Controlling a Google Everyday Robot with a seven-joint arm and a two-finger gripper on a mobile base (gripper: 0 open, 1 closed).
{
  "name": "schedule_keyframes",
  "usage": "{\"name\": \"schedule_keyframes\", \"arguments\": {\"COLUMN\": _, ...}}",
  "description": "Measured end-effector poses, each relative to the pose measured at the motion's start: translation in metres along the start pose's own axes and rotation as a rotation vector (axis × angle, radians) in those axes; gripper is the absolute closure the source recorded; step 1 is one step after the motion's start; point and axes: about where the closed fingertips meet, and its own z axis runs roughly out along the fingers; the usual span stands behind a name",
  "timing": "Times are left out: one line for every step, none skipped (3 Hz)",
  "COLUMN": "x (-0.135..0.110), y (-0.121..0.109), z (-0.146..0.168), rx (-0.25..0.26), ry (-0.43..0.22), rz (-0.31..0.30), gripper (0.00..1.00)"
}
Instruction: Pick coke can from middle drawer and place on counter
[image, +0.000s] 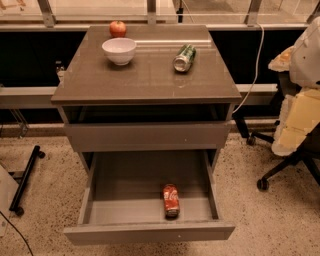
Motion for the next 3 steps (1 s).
{"name": "schedule_keyframes", "arguments": {"x": 0.0, "y": 0.0, "z": 0.0, "rx": 0.0, "ry": 0.0, "rz": 0.0, "gripper": 0.0}}
{"name": "schedule_keyframes", "arguments": {"x": -0.006, "y": 0.001, "z": 0.011, "rx": -0.017, "ry": -0.049, "rz": 0.026, "gripper": 0.0}}
{"name": "schedule_keyframes", "arguments": {"x": -0.012, "y": 0.004, "z": 0.034, "rx": -0.056, "ry": -0.093, "rz": 0.084, "gripper": 0.0}}
